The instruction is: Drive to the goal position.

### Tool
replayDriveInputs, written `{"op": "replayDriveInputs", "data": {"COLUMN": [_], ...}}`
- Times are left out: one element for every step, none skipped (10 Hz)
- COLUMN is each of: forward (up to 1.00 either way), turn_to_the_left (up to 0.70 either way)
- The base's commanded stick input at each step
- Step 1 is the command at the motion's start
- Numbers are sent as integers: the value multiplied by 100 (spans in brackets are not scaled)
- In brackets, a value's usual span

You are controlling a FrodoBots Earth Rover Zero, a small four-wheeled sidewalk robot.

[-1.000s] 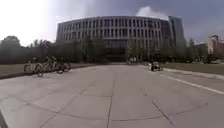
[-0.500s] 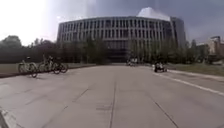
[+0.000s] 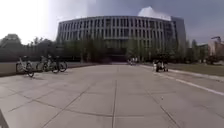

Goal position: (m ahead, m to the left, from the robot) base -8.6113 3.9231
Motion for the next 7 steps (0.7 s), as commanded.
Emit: {"op": "replayDriveInputs", "data": {"forward": [0,0,0,0,0,0,0], "turn_to_the_left": [100,100,100,100,100,100,100]}}
